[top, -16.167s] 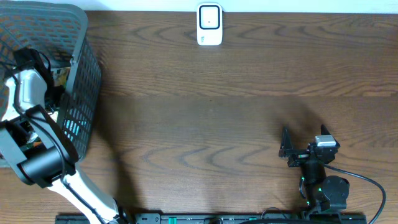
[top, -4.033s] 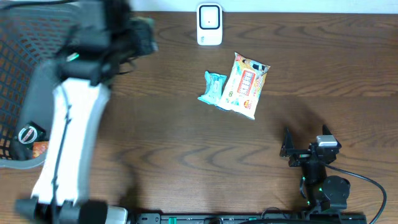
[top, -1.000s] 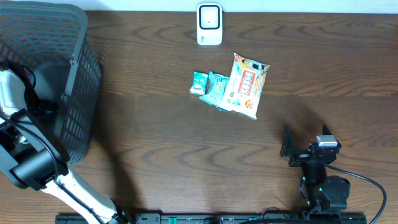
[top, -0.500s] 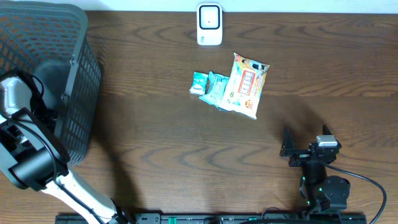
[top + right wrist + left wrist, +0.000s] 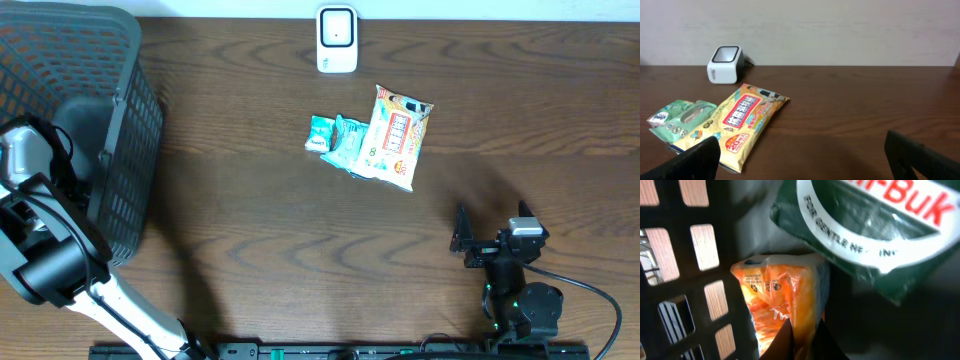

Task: Scan the item barcode
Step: 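Reach the left gripper into the basket and grasp the orange box, then hold the orange box under the scanner, then set it on the table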

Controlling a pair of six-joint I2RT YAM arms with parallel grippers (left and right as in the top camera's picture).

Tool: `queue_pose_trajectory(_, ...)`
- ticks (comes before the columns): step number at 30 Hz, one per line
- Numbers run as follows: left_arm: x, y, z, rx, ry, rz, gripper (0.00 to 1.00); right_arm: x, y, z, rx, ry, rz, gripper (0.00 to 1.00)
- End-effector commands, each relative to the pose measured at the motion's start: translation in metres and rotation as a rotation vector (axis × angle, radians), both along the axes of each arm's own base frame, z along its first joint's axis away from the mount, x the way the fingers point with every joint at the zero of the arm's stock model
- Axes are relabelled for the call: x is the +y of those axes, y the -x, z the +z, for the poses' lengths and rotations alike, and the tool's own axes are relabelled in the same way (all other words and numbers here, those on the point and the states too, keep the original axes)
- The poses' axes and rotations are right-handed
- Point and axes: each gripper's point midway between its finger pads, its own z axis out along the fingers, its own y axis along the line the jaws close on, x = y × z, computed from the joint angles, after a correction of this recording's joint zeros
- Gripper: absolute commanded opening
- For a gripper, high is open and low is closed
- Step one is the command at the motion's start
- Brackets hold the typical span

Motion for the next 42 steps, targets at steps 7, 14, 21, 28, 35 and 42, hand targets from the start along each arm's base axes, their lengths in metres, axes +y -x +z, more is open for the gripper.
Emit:
queue_pose_trajectory(7, -0.001, -0.066, 0.12, -0.452, -0.09, -0.095, 0.07, -0.001, 0.0, 0.0, -0.002, 0.008, -0.003, 0.99)
queue_pose_trajectory(14, -0.025, -0.092, 0.266, -0.912, -0.365, -0.221, 0.07, -0.001, 0.0, 0.0, -0.002, 0.008, -0.003, 0.99)
queue_pose_trajectory(21, -0.105, -0.1, 0.386, -1.307, -0.49, -0.452, 0.08, -0.001, 0.0, 0.0, -0.002, 0.008, -0.003, 0.99)
queue_pose_trajectory(28, -0.227, -0.139, 0.384, -1.312, -0.383, -1.007, 0.07, -0.001, 0.0, 0.0, -0.002, 0.008, -0.003, 0.99)
queue_pose_trajectory(35, -0.328, -0.193, 0.293, -1.039, -0.249, -1.537, 0.07, -0.001, 0.0, 0.0, -0.002, 0.008, -0.003, 0.99)
queue_pose_trajectory(42, -0.372, -0.234, 0.18, -0.762, -0.168, -1.74, 0.07, -0.001, 0.0, 0.0, -0.002, 0.008, -0.003, 0.99)
